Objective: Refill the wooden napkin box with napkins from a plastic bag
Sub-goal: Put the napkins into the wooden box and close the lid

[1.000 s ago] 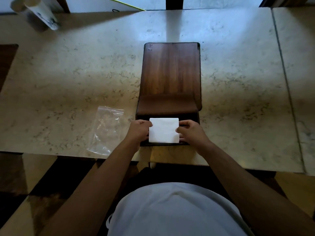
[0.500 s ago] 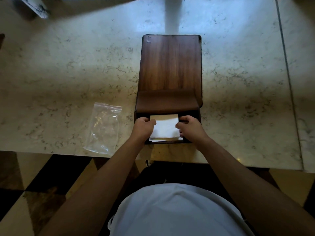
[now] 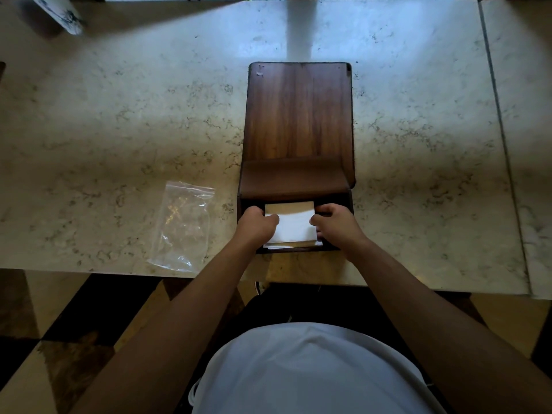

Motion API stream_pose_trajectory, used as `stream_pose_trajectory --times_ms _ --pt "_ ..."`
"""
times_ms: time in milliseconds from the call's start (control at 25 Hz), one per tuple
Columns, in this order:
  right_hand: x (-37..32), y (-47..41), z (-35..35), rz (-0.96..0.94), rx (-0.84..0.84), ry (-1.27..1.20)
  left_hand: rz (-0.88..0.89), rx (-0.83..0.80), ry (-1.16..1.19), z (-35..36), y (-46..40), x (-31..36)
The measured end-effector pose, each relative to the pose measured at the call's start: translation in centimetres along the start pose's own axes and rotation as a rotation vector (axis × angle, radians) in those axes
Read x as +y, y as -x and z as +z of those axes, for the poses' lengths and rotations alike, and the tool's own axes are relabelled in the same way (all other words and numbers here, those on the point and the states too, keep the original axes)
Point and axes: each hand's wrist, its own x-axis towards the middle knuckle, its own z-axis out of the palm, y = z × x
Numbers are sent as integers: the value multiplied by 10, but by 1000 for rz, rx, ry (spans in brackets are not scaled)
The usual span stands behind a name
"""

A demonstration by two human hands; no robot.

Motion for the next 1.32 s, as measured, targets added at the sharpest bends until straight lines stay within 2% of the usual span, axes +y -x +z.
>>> stream_pose_trajectory --times_ms 160,280,480,600,1000,1200,1320 --pt "-2 -1 -3 -19 1 44 41 -13 -24 -8 0 1" --pt "-2 -3 -5 -5 -5 107 62 -43 -134 -9 0 -2" --pt "-2 -2 -3 -62 36 408 16 -50 -426 6 10 7" --pt "-1 -3 0 -51 48 491 -14 -36 -484 15 12 7" --pt "4 -14 0 79 -23 383 -112 -28 -166 8 -1 0" --pt "4 -19 -8 134 -75 191 -143 -28 117 2 -5 0" --pt "2 -16 -14 147 -106 68 -181 -69 191 -1 -3 7"
